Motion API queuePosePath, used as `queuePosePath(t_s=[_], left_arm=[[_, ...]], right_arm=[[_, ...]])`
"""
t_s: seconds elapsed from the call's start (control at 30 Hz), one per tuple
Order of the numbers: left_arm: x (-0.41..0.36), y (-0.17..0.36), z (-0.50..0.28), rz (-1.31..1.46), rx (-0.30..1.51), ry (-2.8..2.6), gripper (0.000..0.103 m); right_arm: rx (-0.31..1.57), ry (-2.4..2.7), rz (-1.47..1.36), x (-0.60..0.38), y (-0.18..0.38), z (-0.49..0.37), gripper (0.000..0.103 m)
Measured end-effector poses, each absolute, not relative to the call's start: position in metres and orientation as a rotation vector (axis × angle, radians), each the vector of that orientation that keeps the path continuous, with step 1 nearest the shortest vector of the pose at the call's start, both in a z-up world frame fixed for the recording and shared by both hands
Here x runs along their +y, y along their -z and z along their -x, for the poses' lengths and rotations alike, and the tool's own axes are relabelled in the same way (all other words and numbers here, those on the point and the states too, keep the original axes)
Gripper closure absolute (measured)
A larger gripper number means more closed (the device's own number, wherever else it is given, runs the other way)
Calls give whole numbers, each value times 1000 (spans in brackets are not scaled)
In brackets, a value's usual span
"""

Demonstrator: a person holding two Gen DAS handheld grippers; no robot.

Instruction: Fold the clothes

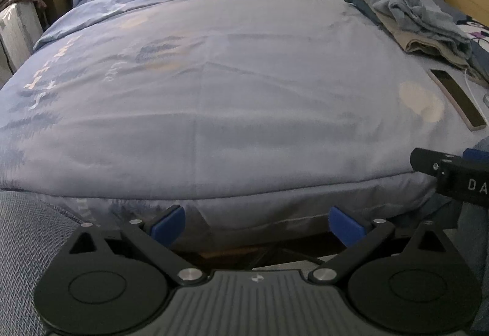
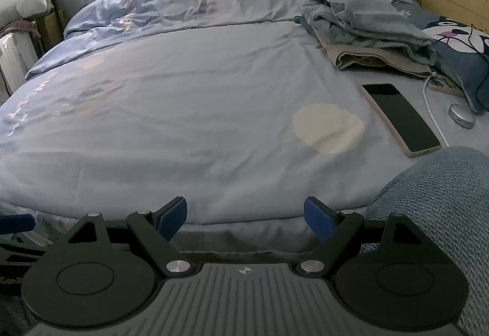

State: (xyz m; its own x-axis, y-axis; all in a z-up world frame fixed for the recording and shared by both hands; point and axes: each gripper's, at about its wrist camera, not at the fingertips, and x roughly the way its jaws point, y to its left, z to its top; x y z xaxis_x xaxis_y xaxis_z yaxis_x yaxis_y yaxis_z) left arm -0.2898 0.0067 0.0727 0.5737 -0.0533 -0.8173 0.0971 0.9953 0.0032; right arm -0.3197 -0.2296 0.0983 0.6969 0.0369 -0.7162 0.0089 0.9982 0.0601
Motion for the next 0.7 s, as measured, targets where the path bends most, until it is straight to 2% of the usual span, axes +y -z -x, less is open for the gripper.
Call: queuePosePath(t_s=[0.7], left_arm=[[5,-76,287,23,932,183,0]], right_arm=[[840,69,-126,-239,-94,306,17]])
